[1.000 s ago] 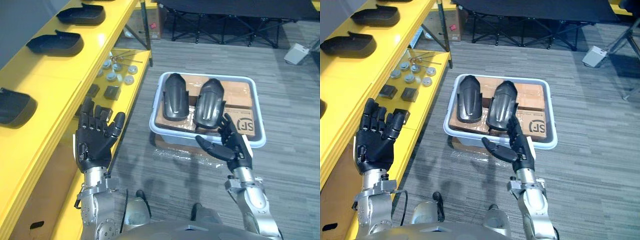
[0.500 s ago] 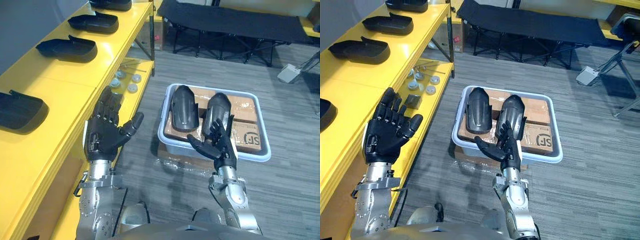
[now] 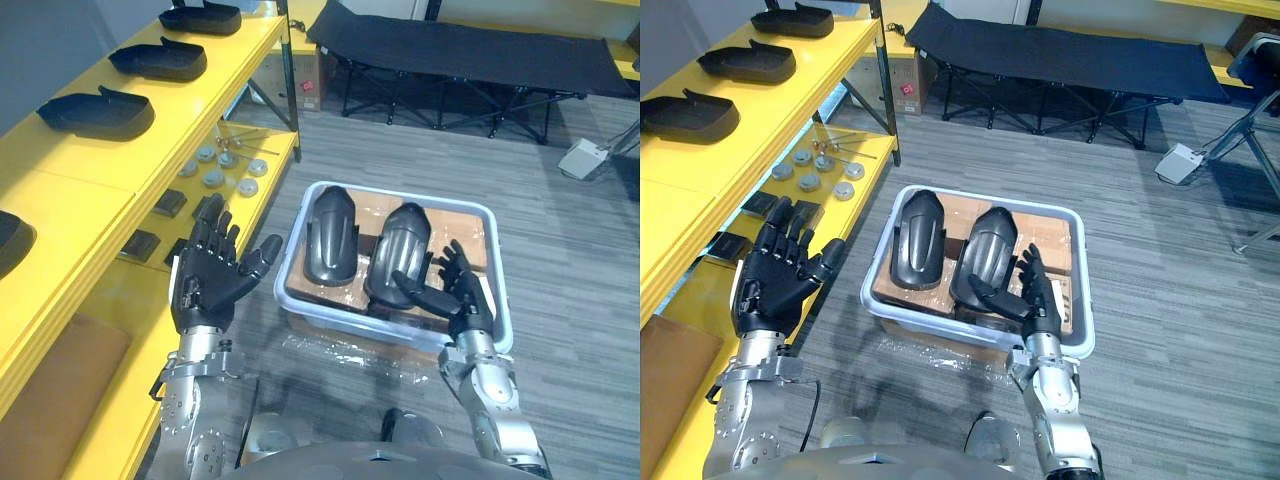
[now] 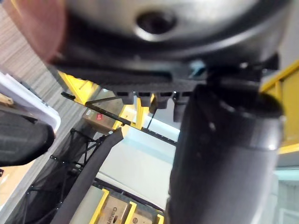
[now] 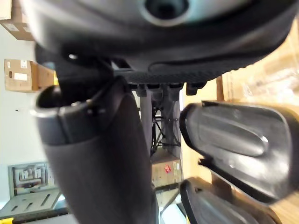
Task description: Walk over and take three plastic housings, then place them on the shelf
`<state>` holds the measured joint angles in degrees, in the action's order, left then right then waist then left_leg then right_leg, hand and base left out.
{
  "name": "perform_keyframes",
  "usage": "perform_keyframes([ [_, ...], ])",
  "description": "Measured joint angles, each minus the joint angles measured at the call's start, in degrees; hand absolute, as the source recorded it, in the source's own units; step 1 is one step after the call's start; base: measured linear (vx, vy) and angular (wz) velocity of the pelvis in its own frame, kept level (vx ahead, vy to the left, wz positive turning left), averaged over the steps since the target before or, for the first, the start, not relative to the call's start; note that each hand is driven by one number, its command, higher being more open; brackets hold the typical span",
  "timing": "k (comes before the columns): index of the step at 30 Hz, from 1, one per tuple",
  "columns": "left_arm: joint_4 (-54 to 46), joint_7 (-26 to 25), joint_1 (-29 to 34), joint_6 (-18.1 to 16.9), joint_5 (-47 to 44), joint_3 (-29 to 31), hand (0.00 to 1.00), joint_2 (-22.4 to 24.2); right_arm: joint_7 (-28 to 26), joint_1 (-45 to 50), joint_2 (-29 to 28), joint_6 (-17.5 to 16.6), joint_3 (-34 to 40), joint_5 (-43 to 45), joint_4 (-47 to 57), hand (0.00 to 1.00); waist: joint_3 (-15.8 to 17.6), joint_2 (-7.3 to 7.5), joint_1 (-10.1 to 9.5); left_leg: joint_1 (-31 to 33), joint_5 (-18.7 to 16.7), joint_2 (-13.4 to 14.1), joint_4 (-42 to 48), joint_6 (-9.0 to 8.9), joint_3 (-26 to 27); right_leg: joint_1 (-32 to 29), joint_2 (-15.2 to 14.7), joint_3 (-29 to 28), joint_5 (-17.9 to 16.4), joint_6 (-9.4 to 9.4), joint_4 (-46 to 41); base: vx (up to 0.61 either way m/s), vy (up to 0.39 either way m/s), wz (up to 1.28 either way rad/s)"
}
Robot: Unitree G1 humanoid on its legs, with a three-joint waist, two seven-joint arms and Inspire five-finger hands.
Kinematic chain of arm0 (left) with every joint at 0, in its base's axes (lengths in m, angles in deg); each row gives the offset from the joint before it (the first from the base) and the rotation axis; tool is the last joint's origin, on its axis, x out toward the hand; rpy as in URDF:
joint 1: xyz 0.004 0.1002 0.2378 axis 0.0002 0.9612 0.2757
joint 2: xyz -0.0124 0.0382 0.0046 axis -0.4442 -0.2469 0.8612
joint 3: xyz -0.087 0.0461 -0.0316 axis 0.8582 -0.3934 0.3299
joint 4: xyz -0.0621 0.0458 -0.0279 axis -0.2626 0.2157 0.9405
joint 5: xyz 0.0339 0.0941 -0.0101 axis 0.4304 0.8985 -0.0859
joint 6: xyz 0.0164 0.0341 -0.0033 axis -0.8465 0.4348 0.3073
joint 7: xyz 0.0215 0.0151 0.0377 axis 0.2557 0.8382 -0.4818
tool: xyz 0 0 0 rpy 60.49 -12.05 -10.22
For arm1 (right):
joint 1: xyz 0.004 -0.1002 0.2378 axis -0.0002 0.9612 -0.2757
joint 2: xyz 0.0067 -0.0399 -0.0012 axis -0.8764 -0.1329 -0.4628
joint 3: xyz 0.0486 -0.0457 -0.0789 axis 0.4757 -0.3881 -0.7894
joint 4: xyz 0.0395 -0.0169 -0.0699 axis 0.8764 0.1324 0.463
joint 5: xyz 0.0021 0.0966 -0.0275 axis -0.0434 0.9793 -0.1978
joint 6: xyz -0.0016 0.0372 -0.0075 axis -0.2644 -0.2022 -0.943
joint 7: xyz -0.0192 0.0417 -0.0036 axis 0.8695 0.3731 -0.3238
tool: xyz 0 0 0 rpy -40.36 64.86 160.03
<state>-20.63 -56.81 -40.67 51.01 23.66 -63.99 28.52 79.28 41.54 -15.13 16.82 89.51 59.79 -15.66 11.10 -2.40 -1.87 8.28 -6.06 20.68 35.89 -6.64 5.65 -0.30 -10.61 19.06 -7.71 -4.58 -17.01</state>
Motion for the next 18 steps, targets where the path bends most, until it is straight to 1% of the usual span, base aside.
perform_keyframes([
  [1, 0.1, 0.0, 0.0, 0.0, 0.0, -0.6, 1.0, 0.0, 1.8, 0.1, -0.1, 0.1, 1.6, -0.5, 0.0, 1.0, 0.0, -0.02, 0.12, 1.1, -1.6, -0.3, 0.4, 0.16, 2.3, 2.1, -0.4, 0.9, 0.1, -0.16, 1.7, 0.13, -0.053, 0.24],
  [2, 0.1, 0.0, 0.0, 0.0, 0.0, -0.7, 1.0, 0.0, 1.9, 0.1, -0.1, 0.1, 1.7, -0.6, 0.0, 1.0, 0.0, -0.03, 0.15, 1.2, -1.6, -0.3, 0.3, 0.21, 2.5, 2.1, -0.4, 1.0, 0.2, -0.19, 1.8, 0.09, -0.004, 0.29],
  [3, 0.1, 0.6, -0.3, -0.5, 0.0, -2.1, 1.0, 0.1, 4.7, 0.0, 0.1, 0.0, 4.7, -1.7, 0.0, 1.0, -0.2, -1.19, 0.36, 1.5, 1.8, -1.9, -6.3, 2.86, 6.4, 2.9, -0.4, 2.4, 0.6, -0.78, 3.3, 0.07, 0.052, 0.25],
  [4, 0.2, 0.8, -0.6, -1.2, 0.0, -3.2, 1.0, -0.2, 6.5, -0.1, 0.0, -0.1, 6.4, -1.9, 0.0, 1.0, -0.1, -1.18, 0.51, 0.6, 1.2, -2.7, -9.3, 2.35, 7.8, 2.7, -0.8, 2.6, 0.9, -1.44, 4.0, 0.07, 0.071, 0.26],
  [5, 0.2, 0.9, -0.8, -1.3, 0.0, -3.6, 1.0, -0.2, 7.6, -0.2, 0.0, -0.1, 7.1, -1.9, 0.0, 1.0, -0.2, -1.01, 0.52, 0.1, 0.9, -3.9, -11.6, 1.94, 8.0, 2.1, -1.3, 2.7, 1.3, -1.88, 4.4, 0.06, 0.117, 0.18],
  [6, 0.2, 1.1, -1.7, -1.3, 0.1, -4.5, 1.0, -0.3, 10.2, -0.8, 0.1, 0.3, 8.2, -2.3, -0.1, 1.0, -0.2, -1.17, 0.79, 0.1, 0.6, -5.4, -16.2, 1.04, 8.6, 0.6, -2.0, 2.7, 2.4, -2.61, 4.6, 0.08, 0.164, 0.14],
  [7, 0.4, 1.1, -3.2, -1.3, 0.1, -5.1, 1.0, -0.6, 12.5, -2.4, -0.2, 1.4, 8.9, -2.2, -1.0, 1.0, 0.9, -0.26, 0.76, 0.3, 2.1, -7.3, -18.8, 0.15, 9.3, -1.3, -3.4, 2.5, 3.4, -2.99, 4.4, 0.06, 0.18, 0.1],
  [8, 0.5, 1.1, -3.5, -1.3, 0.2, -5.2, 1.0, -0.6, 13.8, -3.2, -0.3, 2.0, 9.1, -2.2, -1.8, 1.0, 1.3, 0.24, 0.77, 0.4, 2.4, -8.1, -19.5, 0.29, 9.7, -1.8, -4.0, 2.4, 4.0, -3.19, 4.5, 0.04, 0.151, 0.03],
  [9, 1.0, 1.1, -3.9, -1.1, 0.3, -5.7, 1.0, -1.2, 16.3, -4.3, -0.8, 2.4, 9.6, -2.4, -3.7, 1.0, 2.0, 1.19, 0.76, 0.3, 2.5, -9.3, -20.1, 0.54, 10.1, -1.7, -5.1, 2.4, 5.0, -3.67, 5.3, 0.0, 0.094, 0.03],
  [10, 1.4, 1.1, -4.2, -1.1, 0.5, -6.1, 1.0, -1.6, 18.2, -4.8, -1.2, 2.6, 9.9, -3.5, -4.6, 1.0, 2.2, 1.41, 0.72, 0.3, 2.3, -9.8, -20.1, 0.91, 10.2, -1.5, -5.5, 2.4, 5.6, -3.98, 5.8, 0.0, 0.16, 0.05],
  [11, 2.1, 0.7, -4.5, -1.0, 0.6, -6.7, 1.0, -2.4, 21.6, -5.6, -1.5, 2.8, 10.4, -4.8, -5.6, 1.0, 2.5, 1.53, 0.63, 0.4, 2.0, -10.5, -19.9, 1.51, 10.5, -1.4, -6.3, 2.5, 6.8, -4.27, 6.6, -0.02, 0.197, 0.04],
  [12, 2.1, 0.3, -4.6, -1.0, 0.9, -6.7, 1.0, -3.0, 24.1, -6.9, -1.5, 3.1, 10.9, -5.0, -6.3, 1.0, 3.2, 1.38, 0.67, 0.8, 1.6, -11.2, -19.4, 2.16, 10.5, -1.3, -6.9, 2.6, 7.8, -4.24, 7.2, -0.03, 0.196, 0.03],
  [13, 2.1, 0.2, -4.8, -1.0, 1.2, -6.7, 1.0, -3.0, 25.1, -7.5, -1.5, 3.1, 11.4, -5.1, -6.7, 1.0, 3.5, 1.26, 0.66, 1.4, 1.4, -11.4, -18.8, 2.57, 10.5, -1.4, -7.1, 2.7, 8.2, -4.41, 7.3, -0.07, 0.181, 0.13],
  [14, 2.1, -0.1, -5.4, -1.0, 2.2, -6.7, 1.0, -3.5, 27.0, -9.4, -1.5, 3.3, 13.0, -5.7, -8.0, 1.0, 4.4, 1.26, 0.61, 2.5, 1.0, -12.2, -17.8, 3.19, 10.3, -1.6, -8.1, 2.9, 8.4, -4.68, 7.5, -0.07, 0.134, 0.15],
  [17, 2.1, -0.3, -6.6, -1.0, 2.5, -6.6, 1.0, -3.7, 28.9, -14.0, -1.0, 3.8, 15.4, -5.9, -12.0, 1.0, 6.5, 1.02, 0.43, 4.7, 0.4, -12.6, -15.9, 3.52, 9.8, -1.8, -8.4, 3.7, 8.6, -4.97, 8.5, -0.12, 0.081, 0.16],
  [18, 2.1, -0.3, -7.3, -1.0, 2.5, -6.7, 1.0, -3.7, 29.6, -16.1, -0.3, 4.2, 16.3, -6.1, -13.7, 1.0, 7.2, 0.63, 0.42, 6.4, 0.3, -12.6, -15.5, 3.41, 9.3, -2.5, -8.4, 4.4, 9.0, -5.72, 9.1, -0.14, 0.041, 0.22],
])
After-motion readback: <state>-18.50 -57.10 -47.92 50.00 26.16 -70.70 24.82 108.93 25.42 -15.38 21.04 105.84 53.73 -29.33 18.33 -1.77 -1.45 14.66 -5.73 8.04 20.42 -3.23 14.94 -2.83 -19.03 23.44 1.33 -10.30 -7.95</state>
